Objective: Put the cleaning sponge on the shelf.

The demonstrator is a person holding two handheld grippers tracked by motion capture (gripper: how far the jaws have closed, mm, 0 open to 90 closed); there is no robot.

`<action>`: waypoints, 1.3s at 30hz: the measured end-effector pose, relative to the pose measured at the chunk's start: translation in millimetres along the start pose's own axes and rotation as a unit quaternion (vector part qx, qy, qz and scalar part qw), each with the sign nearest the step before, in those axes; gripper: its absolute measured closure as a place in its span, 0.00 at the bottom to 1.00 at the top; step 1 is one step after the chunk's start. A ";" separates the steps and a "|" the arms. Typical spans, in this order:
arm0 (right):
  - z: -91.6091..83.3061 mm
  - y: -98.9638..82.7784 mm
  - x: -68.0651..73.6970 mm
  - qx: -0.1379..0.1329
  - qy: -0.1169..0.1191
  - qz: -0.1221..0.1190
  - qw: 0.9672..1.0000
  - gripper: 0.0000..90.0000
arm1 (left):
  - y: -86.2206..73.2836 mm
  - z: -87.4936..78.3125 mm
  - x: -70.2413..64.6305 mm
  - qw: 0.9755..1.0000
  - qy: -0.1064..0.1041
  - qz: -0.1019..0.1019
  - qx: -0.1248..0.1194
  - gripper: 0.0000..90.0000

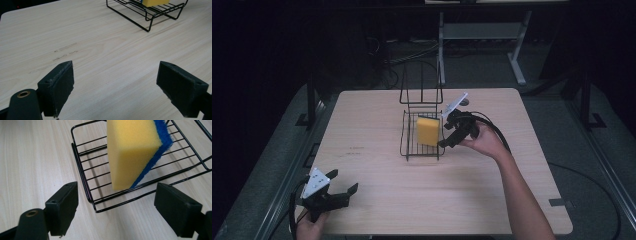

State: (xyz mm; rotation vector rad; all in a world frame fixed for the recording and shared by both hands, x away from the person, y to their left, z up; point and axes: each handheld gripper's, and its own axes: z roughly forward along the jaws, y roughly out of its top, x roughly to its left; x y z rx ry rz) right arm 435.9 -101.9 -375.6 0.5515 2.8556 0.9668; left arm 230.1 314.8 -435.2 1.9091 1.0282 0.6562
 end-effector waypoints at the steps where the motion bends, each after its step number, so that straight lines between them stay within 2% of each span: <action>1: 0.0 0.0 0.0 0.000 0.000 0.000 1.000 0.21 | 0.0 0.0 0.0 1.000 0.000 0.000 0.000 0.15; 39: -18.1 -9.2 9.5 0.017 -0.001 -0.007 1.000 0.20 | 0.0 0.3 -0.1 1.000 0.001 0.000 0.001 0.15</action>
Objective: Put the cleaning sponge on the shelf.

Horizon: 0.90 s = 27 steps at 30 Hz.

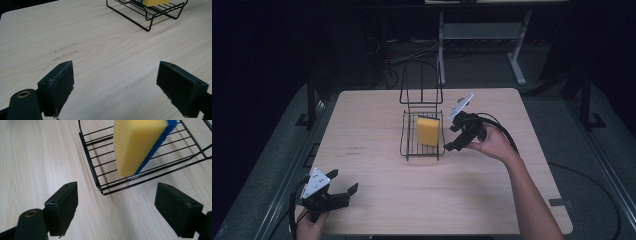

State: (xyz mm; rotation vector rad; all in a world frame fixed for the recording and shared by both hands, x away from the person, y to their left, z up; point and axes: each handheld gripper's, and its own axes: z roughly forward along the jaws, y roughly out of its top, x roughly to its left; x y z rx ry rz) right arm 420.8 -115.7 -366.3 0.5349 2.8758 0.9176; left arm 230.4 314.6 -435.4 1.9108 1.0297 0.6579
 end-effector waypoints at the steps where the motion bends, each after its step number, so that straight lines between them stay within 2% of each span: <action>1: -0.5 -0.3 0.3 0.000 0.000 0.001 1.000 0.20 | 0.0 0.0 0.0 1.000 0.000 0.000 0.000 0.15; 8: -6.1 -12.5 0.7 -0.011 -0.002 0.012 1.000 0.21 | 0.1 0.6 -0.3 1.000 -0.001 0.000 0.000 0.15; 10: -6.6 -15.2 0.5 -0.004 0.000 0.017 1.000 0.20 | 0.3 1.1 -0.5 1.000 -0.002 0.000 0.001 0.15; 14: -9.2 -22.0 1.1 -0.012 -0.001 0.021 1.000 0.21 | 0.5 1.2 -0.9 1.000 -0.002 0.001 0.001 0.15; 27: -12.5 -43.5 3.7 -0.007 0.001 0.038 0.999 0.20 | 0.3 1.9 -0.6 1.000 -0.001 0.001 0.003 0.15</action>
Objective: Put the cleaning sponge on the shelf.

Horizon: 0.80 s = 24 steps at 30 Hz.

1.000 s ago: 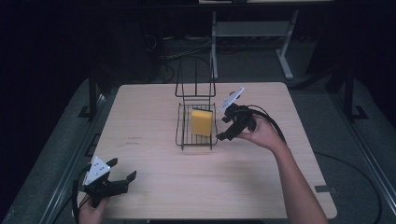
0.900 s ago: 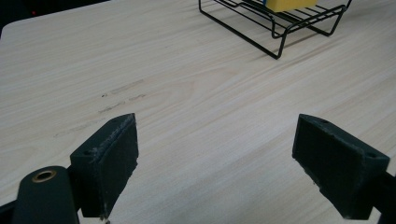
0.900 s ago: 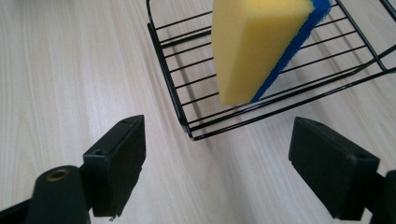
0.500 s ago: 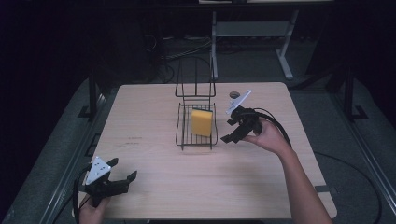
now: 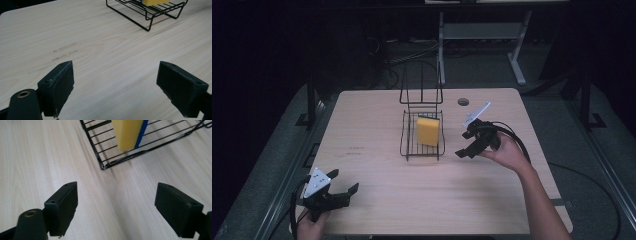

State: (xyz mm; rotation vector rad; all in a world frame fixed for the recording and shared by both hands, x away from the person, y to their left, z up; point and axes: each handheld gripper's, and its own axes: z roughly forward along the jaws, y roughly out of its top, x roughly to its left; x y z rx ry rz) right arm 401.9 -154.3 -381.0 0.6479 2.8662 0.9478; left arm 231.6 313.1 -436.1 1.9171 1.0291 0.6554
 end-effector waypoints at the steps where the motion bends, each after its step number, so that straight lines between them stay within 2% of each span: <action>1: -0.5 -0.4 0.7 0.002 0.001 0.000 1.000 0.19 | 0.0 0.1 -0.2 1.000 0.000 0.001 0.001 0.15; 9: -6.5 -0.8 9.1 0.002 -0.003 -0.010 1.000 0.19 | -0.2 0.0 0.3 1.000 0.000 0.000 0.000 0.15; 16: -4.1 -9.5 11.2 0.002 -0.003 -0.007 1.000 0.19 | 0.0 0.0 0.0 1.000 0.000 0.002 0.001 0.15; 18: -1.7 -14.2 11.3 0.017 -0.004 0.001 1.000 0.19 | 0.0 0.4 -0.1 1.000 0.000 0.001 0.001 0.15; 24: -2.5 -23.1 10.7 0.004 -0.003 0.007 1.000 0.19 | 0.0 0.8 -0.5 1.000 -0.001 0.001 0.002 0.15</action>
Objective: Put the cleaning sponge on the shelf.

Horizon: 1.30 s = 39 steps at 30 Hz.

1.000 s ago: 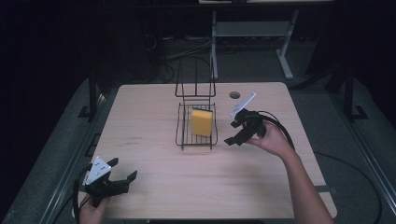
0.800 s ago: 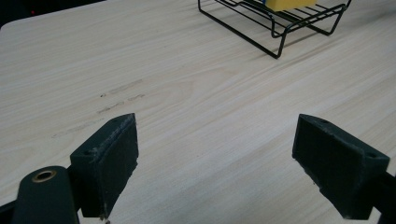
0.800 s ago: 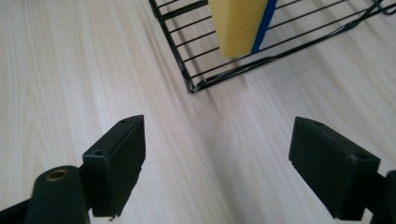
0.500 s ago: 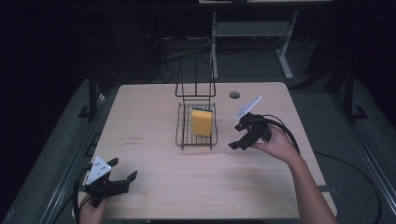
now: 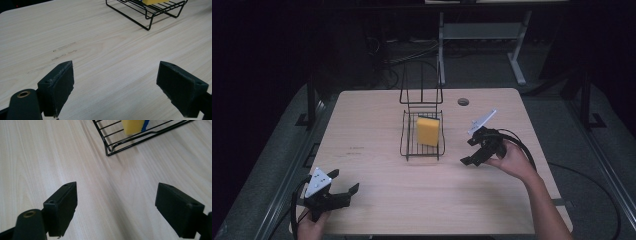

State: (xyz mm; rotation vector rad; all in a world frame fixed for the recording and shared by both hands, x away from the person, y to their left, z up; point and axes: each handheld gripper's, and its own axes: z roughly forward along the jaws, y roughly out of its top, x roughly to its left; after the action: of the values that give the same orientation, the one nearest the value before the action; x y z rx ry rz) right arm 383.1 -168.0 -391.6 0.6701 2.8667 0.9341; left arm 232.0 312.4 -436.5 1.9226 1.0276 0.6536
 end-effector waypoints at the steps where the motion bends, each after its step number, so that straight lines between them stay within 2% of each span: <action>1: 0.4 -2.5 1.0 0.003 -0.001 0.002 1.000 0.19 | 0.0 -0.1 0.0 1.000 0.000 0.000 -0.001 0.15; 10: -2.3 -9.8 9.2 -0.012 0.007 0.001 1.000 0.19 | 0.1 0.3 -0.1 1.000 0.000 -0.001 0.000 0.15; 13: -3.0 -11.6 11.3 -0.006 0.006 0.001 1.000 0.19 | 0.1 0.3 -0.2 1.000 0.000 0.000 0.000 0.15; 20: -5.7 -16.4 14.8 -0.008 0.003 -0.002 1.000 0.19 | 0.0 0.2 0.1 1.000 0.001 0.001 0.000 0.15; 25: -4.2 -28.6 15.3 0.004 -0.001 0.008 1.000 0.19 | 0.0 0.1 0.0 1.000 0.000 0.001 0.000 0.15; 39: -7.9 -51.1 21.8 0.000 -0.008 0.024 1.000 0.18 | 0.2 1.2 -0.4 1.000 -0.001 0.001 0.001 0.15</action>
State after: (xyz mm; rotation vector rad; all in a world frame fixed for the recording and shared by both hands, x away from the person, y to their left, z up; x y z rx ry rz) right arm 342.3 -200.2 -412.6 0.7451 2.8487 0.9311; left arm 232.7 311.4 -437.0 1.9263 1.0257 0.6530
